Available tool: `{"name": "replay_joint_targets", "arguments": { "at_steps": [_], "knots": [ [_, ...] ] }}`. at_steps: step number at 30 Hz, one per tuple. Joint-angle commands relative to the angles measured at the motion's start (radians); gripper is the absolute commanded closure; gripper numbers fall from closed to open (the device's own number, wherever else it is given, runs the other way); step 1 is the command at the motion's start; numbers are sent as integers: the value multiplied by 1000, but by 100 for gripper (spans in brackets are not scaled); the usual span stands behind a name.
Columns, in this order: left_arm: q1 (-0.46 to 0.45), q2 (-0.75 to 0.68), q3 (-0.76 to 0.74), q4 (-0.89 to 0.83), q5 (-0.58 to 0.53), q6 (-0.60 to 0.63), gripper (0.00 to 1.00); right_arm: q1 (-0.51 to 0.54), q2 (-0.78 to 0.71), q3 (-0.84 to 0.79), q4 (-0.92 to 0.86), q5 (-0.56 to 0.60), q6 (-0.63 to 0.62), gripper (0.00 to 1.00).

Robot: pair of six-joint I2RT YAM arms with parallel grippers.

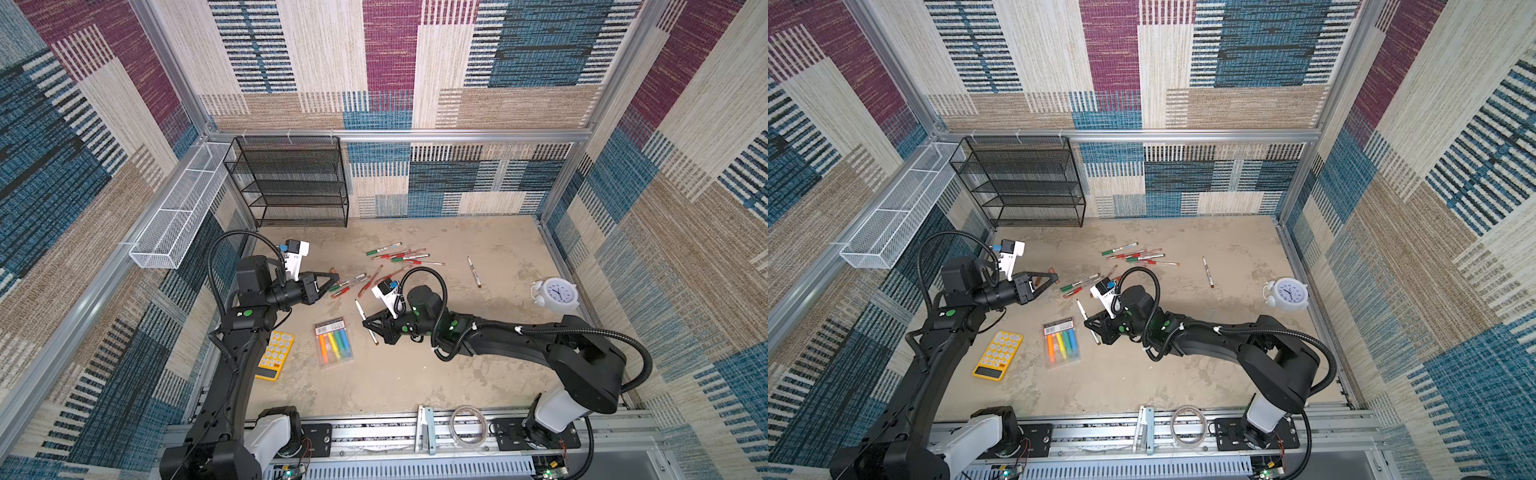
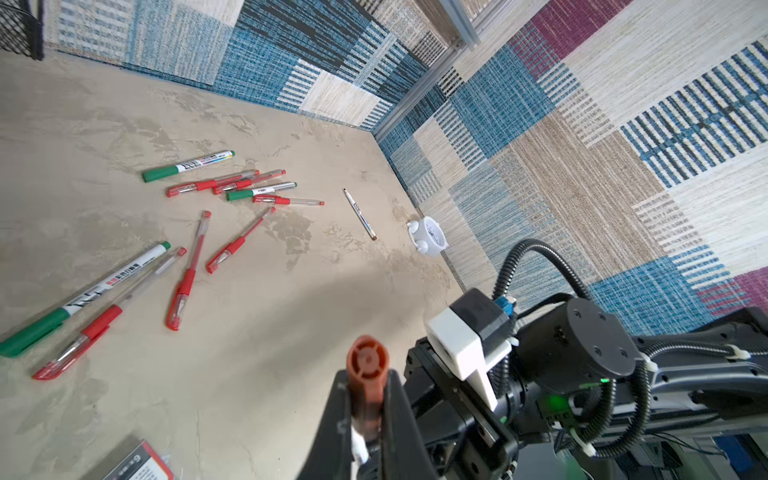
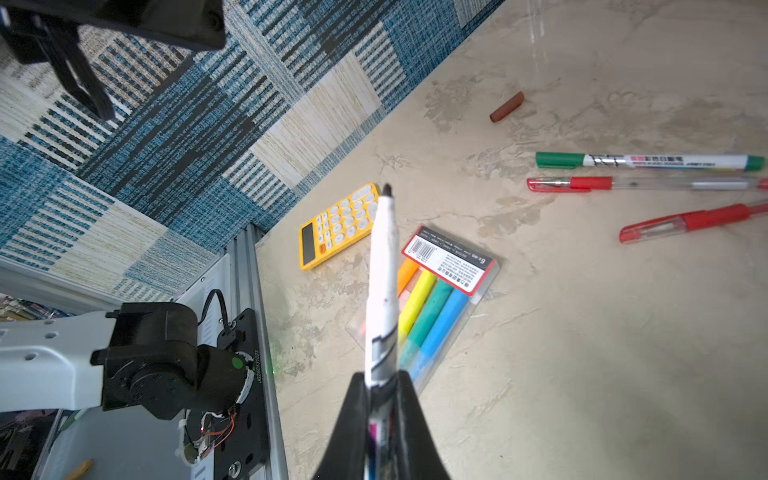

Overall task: Open the pen caps
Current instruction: 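Pull the grippers apart to remove the brown cap, then lower the brown cap beside the first cap and open left gripper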

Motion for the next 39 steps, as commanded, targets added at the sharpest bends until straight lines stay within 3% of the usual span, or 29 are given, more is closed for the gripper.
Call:
{"name": "replay_joint_targets", "arguments": {
  "at_steps": [1,10,16,22,26,39],
  "knots": [
    [2,6,28,-26,-67,82,100,1,-35,-16,22,49,-3,100],
    [-16,190,191,-231,-494,347,100,-19,-127,-20,-142,233,-7,100],
    [-41,461,401,-426,-596,435,100,-37,-224,-56,-214,332,11,100],
    [-52,664,506,-488,-762,497,100,-69,-322,-104,-288,392,12,100],
    [-58,804,600,-560,-799,519,100,-105,-390,-135,-320,399,18,100],
    [-93,1111,863,-689,-1017,520,100,-136,-496,-184,-368,427,9,100]
  ]
}}
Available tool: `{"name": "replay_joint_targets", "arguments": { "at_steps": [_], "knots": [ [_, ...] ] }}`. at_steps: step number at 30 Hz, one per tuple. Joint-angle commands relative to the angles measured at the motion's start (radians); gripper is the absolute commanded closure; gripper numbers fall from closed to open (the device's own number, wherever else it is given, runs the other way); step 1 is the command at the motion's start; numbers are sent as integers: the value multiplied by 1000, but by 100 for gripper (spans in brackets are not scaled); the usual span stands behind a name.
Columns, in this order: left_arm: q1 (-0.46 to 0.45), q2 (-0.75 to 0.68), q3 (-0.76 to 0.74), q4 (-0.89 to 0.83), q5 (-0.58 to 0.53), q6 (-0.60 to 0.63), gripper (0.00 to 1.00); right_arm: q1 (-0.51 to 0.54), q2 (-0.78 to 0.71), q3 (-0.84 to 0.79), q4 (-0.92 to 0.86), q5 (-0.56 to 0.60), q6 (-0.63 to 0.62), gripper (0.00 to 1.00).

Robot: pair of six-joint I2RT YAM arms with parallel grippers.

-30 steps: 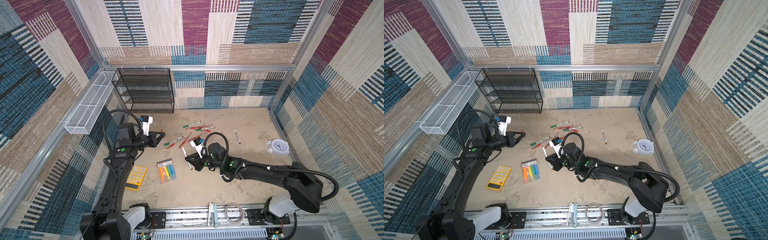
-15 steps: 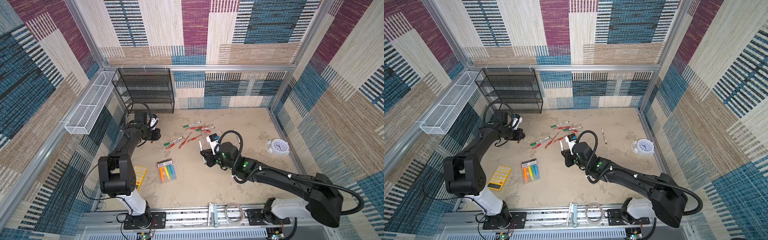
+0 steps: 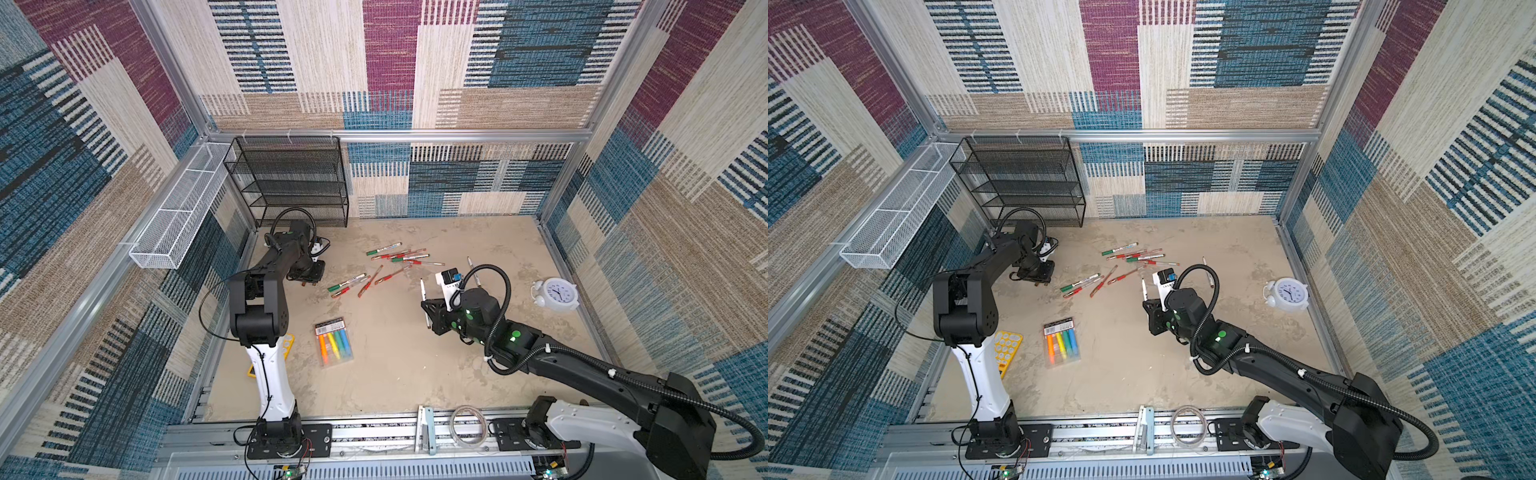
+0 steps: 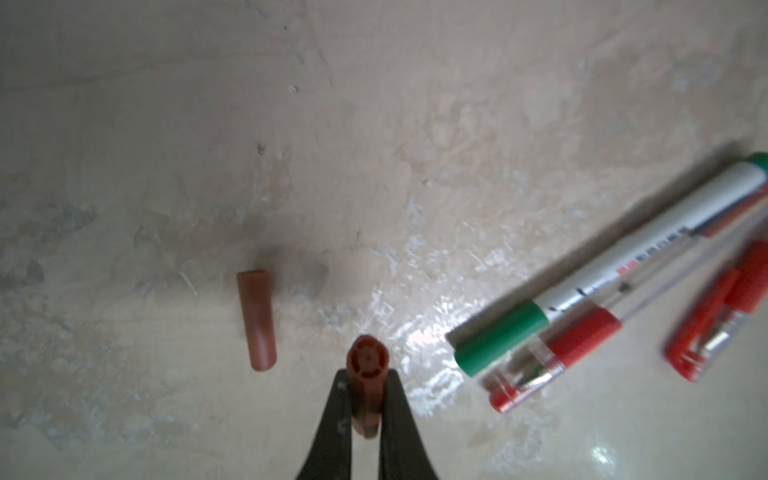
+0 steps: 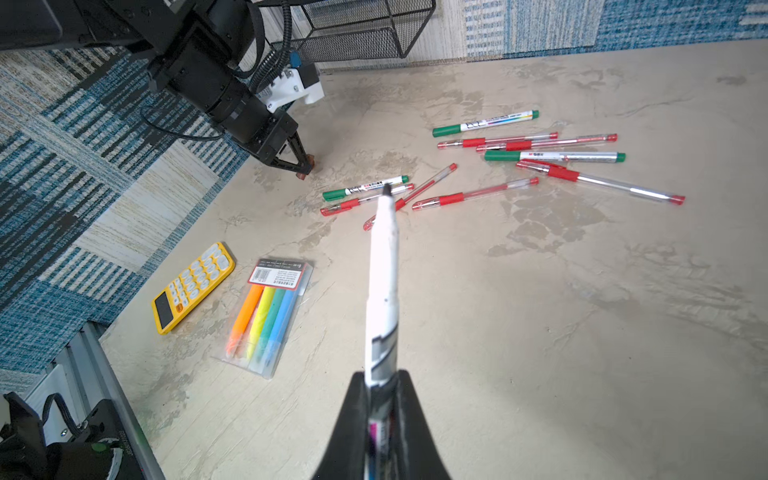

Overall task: Open the pen caps
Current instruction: 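Lower the brown cap beside the first cap and open left gripper, then lower the uncapped marker onto the table and release with right gripper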

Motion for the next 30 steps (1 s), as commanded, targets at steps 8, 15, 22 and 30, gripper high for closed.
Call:
{"name": "replay_joint_targets", "arguments": {
  "at_steps": [8,15,22,30],
  "knots": [
    [-6,112,87,-68,-174,31,100,-4,-28,11,-35,20,3,100],
    [-3,142,116,-72,-212,39,87,-3,-46,10,-39,27,7,100],
    [-4,131,147,-90,-195,23,77,-5,-69,3,-62,37,13,100],
    [-13,11,103,-90,-141,-4,67,-4,-81,16,-86,55,2,100]
  ]
}}
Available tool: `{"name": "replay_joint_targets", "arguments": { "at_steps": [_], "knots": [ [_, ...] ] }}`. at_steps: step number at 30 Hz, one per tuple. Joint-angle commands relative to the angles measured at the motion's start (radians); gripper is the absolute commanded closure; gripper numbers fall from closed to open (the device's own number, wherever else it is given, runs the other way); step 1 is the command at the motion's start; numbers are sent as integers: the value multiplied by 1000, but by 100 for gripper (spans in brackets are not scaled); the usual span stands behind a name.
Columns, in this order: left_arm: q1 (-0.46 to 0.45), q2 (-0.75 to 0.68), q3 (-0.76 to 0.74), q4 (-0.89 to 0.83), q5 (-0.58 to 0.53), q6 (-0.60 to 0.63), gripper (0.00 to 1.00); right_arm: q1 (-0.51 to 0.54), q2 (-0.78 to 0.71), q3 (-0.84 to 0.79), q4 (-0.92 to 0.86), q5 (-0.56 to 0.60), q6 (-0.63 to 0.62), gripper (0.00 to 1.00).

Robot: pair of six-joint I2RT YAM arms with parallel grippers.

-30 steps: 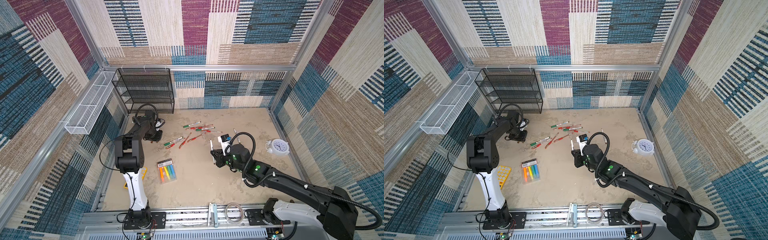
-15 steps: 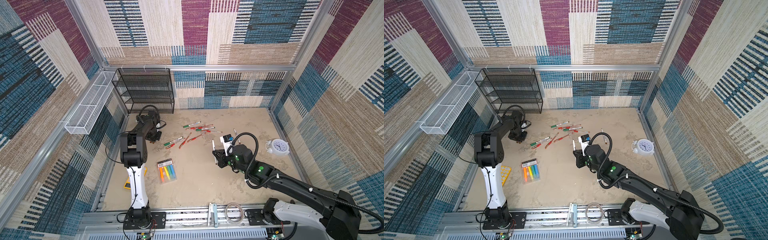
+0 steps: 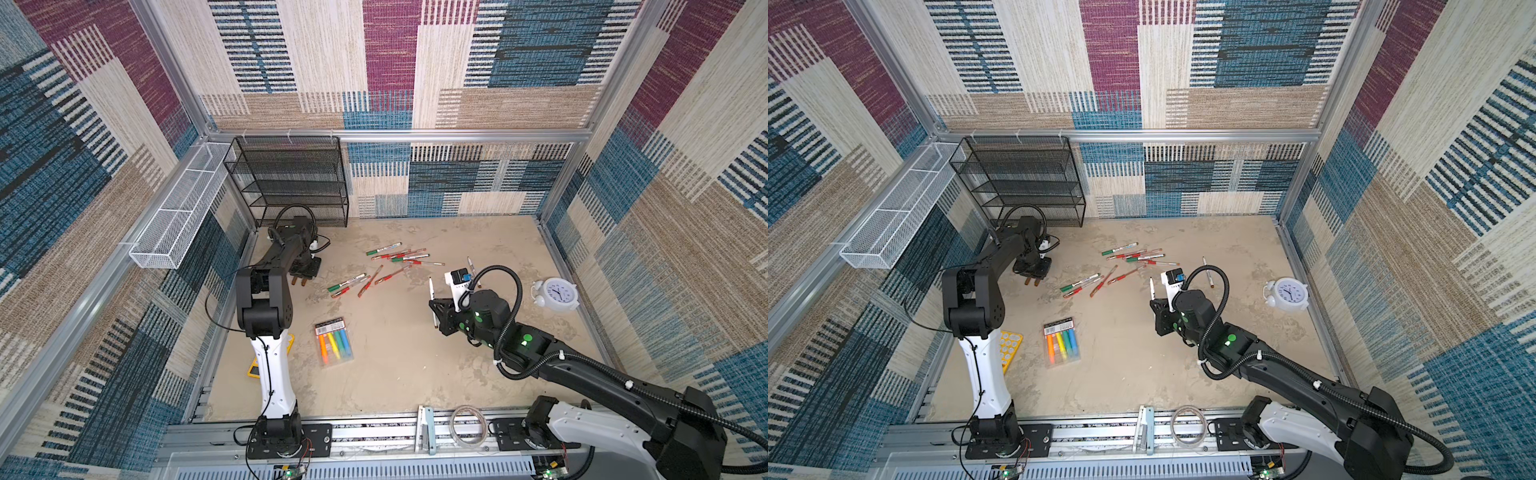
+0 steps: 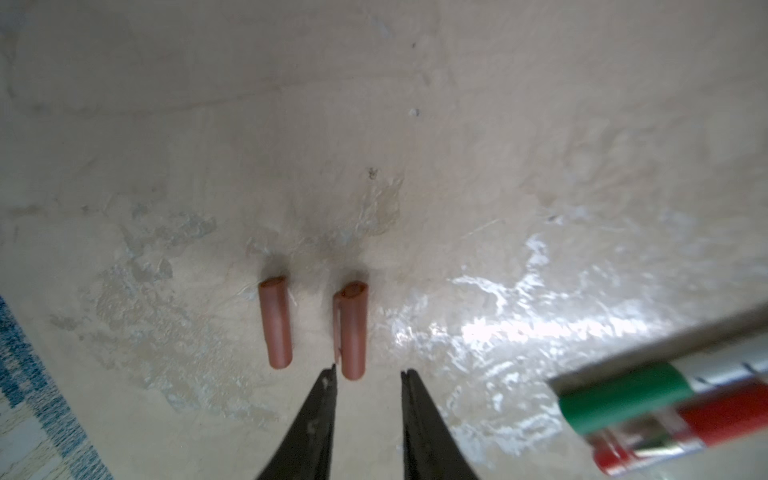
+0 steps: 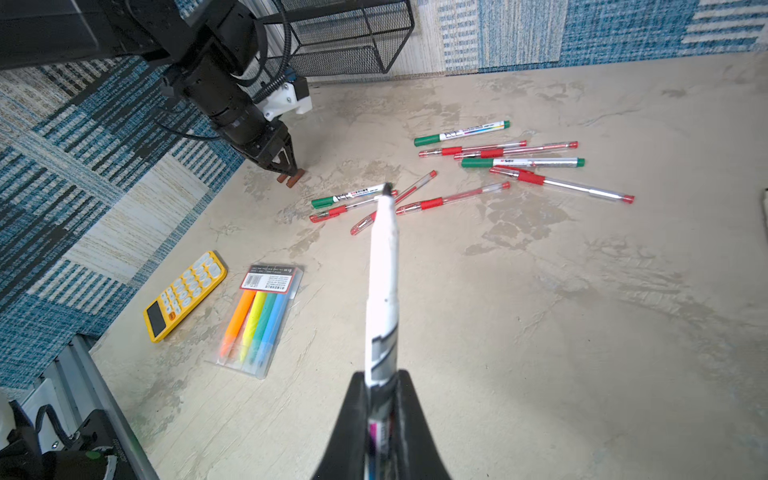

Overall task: Open the pen caps
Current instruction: 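Lower the uncapped marker onto the table and release with right gripper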

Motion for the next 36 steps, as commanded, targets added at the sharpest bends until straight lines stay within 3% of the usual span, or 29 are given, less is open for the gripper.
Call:
{"name": "replay_joint_targets", "arguments": {
  "at_steps": [1,8,15,24,28,36],
  "knots": [
    [-9,-60,-26,-15,36,-8,67,2,-1,15,-6,18,-2,100],
    [-26,-298,-179,36,115,-34,58,-26,35,73,-57,57,-61,100],
    [-26,-656,-468,180,272,-47,34,-135,122,154,-99,14,-131,100],
    [-22,-1090,-830,373,442,-20,18,-278,322,329,-173,-57,-251,100],
    [8,-1158,-903,402,521,-38,17,-349,427,415,-211,-88,-297,100],
    [23,-1174,-921,426,542,-59,11,-470,608,579,-285,-112,-393,100]
  ]
}}
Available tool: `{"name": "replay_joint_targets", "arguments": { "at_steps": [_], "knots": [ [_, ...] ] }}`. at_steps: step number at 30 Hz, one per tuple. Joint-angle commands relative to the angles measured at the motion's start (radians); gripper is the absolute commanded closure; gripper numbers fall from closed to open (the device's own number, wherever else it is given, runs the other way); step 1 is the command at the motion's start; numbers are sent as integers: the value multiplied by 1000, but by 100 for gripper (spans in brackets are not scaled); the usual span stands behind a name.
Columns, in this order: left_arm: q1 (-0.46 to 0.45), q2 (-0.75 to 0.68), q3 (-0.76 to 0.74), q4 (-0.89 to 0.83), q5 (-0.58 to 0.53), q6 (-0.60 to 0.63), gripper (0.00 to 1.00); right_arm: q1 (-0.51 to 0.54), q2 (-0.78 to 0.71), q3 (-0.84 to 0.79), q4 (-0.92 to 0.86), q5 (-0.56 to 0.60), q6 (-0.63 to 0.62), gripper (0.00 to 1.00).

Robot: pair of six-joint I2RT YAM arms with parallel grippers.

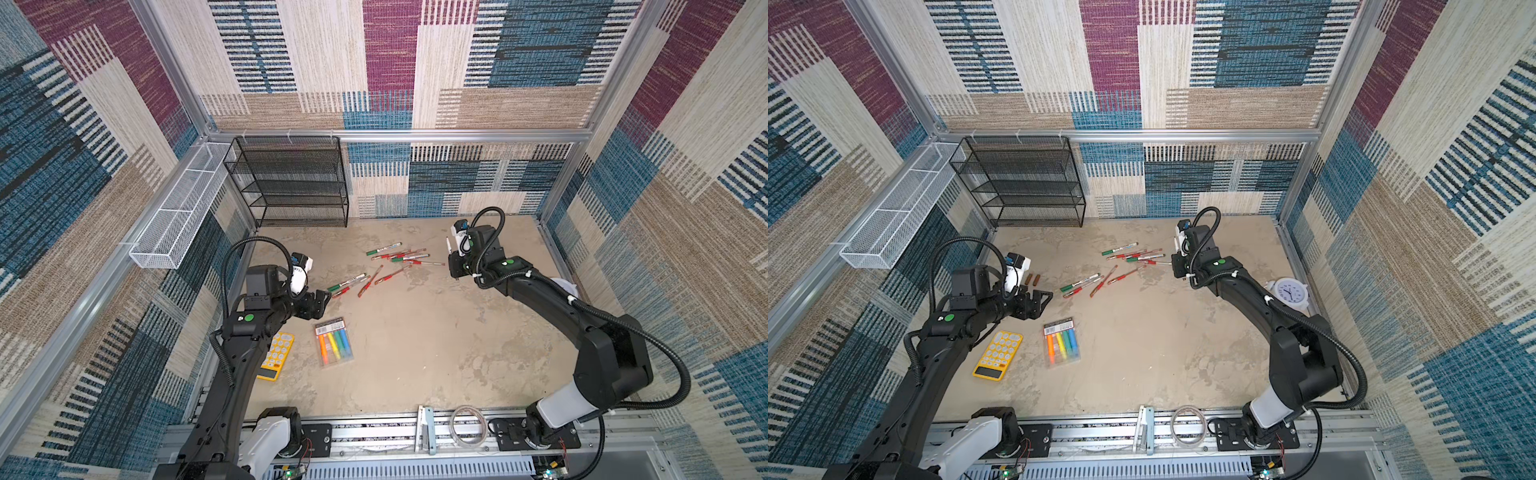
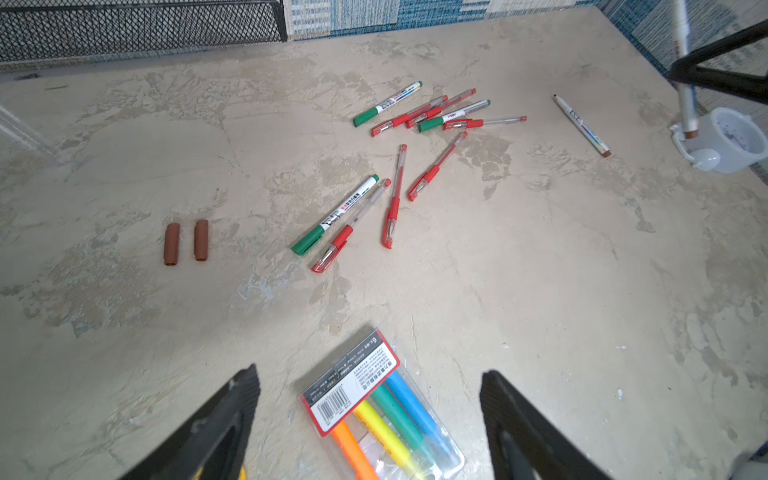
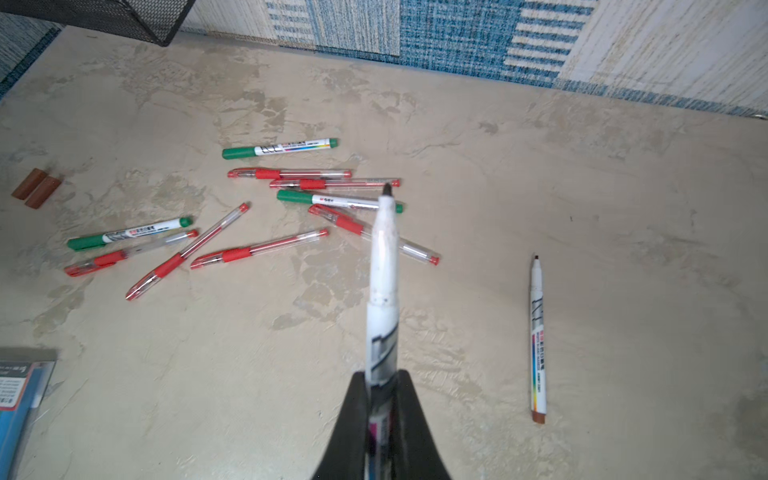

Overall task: Open the pen caps
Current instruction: 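Lower the uncapped marker onto the table and release with right gripper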

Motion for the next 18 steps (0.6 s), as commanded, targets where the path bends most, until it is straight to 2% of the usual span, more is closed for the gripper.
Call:
{"name": "replay_joint_targets", "arguments": {
  "at_steps": [1,6,9,18],
  "knots": [
    [3,0,3,37,31,-19,11,-43,66,65,-52,-19,-63,100],
    [3,-13,-11,44,49,-23,10,-100,203,163,-107,-32,-108,100],
    [4,-17,-2,41,34,-21,10,-124,276,206,-129,-4,-111,100],
    [9,-29,0,40,41,-19,10,-168,451,298,-166,-15,-104,100]
  ]
}}
